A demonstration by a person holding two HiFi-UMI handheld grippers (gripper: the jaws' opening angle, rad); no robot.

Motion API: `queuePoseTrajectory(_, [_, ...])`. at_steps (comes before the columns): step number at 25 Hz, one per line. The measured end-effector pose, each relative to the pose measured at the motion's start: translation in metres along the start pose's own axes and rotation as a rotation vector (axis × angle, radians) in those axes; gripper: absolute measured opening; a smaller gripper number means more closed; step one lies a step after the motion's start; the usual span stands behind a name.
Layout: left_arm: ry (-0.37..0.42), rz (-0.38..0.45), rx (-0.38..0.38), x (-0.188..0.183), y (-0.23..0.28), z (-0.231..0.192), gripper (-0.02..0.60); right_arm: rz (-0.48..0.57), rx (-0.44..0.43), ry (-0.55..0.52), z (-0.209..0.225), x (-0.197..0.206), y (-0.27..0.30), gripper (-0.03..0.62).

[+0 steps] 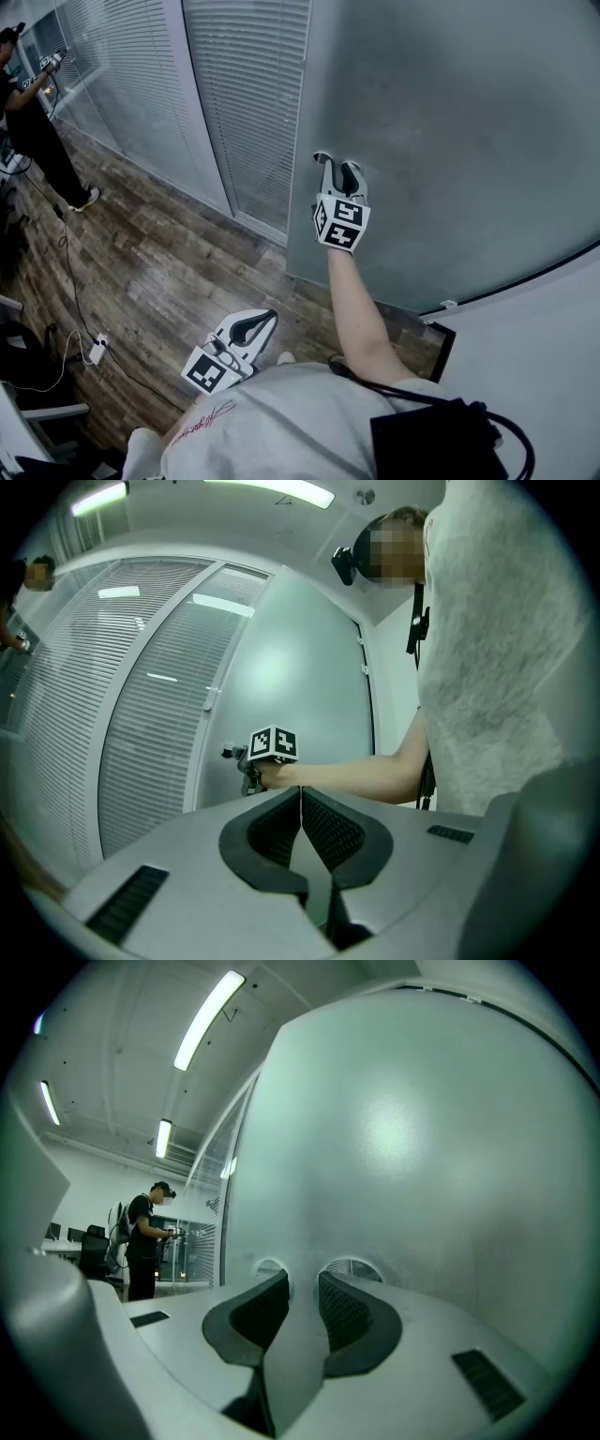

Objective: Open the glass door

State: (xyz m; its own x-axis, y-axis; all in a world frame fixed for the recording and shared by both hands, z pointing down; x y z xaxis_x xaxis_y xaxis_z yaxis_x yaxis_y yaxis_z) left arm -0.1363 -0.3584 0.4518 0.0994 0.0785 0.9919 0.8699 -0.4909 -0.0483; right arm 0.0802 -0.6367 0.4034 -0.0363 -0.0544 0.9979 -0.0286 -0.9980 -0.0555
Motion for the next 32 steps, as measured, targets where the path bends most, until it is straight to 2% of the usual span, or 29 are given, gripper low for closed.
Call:
queuePoseTrajectory(23, [0.006,0.029,0.029,-0.002,0.006,0.015,0.018,0.001,-0.074,0.000,-0.011,-0.001,-0.043,0.107])
queuePoseTrajectory(32, [0.002,0.043,-0.046,0.001,0.002,0.008,0.018,0.016,-0.113,-0.007,-0.015,0.000,-0.063,0.107])
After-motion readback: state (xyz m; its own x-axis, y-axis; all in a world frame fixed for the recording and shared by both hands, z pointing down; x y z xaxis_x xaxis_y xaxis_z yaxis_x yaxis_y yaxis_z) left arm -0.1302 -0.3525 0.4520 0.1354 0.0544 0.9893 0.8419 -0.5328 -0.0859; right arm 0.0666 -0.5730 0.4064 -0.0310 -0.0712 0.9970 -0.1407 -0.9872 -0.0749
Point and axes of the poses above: the fingertips, and each gripper's own axes: y forward along the fingers, z to its right, x out of its underside, the point moved 7 cm from there along -y, backward along the fingers, and after that the axes turned 3 degrees about x, right-handed, at the moved point
